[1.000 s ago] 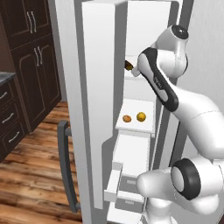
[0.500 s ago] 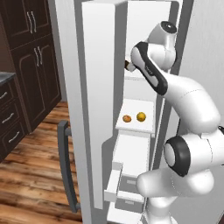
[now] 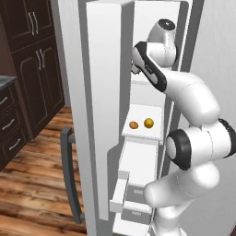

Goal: Take the sweet potato and kiwi from the highest rack and move them to the second highest rack where the lemon and tangerine are located, to maximize freezer space. Close the freezer door after rearranging.

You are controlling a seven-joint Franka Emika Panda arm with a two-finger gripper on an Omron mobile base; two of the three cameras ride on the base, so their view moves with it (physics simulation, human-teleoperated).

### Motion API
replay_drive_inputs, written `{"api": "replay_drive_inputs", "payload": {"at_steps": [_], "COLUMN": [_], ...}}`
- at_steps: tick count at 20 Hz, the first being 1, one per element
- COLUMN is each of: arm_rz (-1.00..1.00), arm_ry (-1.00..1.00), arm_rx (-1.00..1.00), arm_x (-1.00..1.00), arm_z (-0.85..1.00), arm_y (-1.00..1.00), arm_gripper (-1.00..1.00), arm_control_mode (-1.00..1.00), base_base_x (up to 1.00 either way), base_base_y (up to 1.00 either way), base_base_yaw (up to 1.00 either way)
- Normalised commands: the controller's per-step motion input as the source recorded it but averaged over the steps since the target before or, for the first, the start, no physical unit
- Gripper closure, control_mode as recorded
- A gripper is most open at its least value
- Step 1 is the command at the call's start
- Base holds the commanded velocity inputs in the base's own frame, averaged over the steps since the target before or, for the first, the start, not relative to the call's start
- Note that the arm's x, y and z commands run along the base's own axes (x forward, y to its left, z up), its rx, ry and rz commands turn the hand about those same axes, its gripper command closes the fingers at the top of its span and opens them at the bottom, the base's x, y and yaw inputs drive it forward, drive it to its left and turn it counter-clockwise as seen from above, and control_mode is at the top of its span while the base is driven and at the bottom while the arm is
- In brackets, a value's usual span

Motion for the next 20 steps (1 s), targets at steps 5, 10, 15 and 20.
{"api": "replay_drive_inputs", "payload": {"at_steps": [5, 10, 15, 20], "arm_rz": [0.0, 0.0, 0.0, 0.0], "arm_ry": [0.03, 0.11, 0.1, 0.05], "arm_rx": [-0.01, 0.0, 0.0, 0.0], "arm_x": [0.22, 0.25, 0.4, 0.39], "arm_z": [-0.09, -0.11, -0.09, -0.05], "arm_y": [0.0, 0.06, 0.07, 0.02], "arm_gripper": [-1.0, -1.0, -1.0, -1.0], "arm_control_mode": [-1.0, -1.0, -1.0, -1.0], "base_base_x": [0.0, 0.0, 0.0, 0.0], "base_base_y": [0.0, 0.0, 0.0, 0.0], "base_base_yaw": [0.0, 0.0, 0.0, 0.0]}}
